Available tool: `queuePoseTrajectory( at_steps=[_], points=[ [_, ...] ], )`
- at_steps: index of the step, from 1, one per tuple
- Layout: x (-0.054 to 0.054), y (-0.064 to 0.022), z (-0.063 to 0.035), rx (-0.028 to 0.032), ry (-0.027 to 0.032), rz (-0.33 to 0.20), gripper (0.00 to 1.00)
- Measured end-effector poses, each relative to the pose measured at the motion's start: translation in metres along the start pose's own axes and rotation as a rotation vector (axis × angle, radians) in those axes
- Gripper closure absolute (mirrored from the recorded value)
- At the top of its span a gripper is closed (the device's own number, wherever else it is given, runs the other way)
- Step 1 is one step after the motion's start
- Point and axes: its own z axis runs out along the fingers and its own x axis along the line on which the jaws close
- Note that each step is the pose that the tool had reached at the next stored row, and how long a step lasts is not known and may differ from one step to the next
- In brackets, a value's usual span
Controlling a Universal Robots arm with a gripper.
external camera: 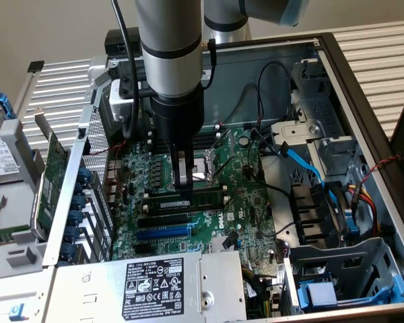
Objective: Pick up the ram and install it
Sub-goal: 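Press down the ram until it locks into place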
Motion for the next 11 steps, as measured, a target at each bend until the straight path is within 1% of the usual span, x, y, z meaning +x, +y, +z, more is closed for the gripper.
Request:
queuePoseTrajectory(
  at_steps=[11],
  points=[
    [0.0010,0.0000,0.0007,-0.0003,0.0002,0.000,0.89]
  ],
)
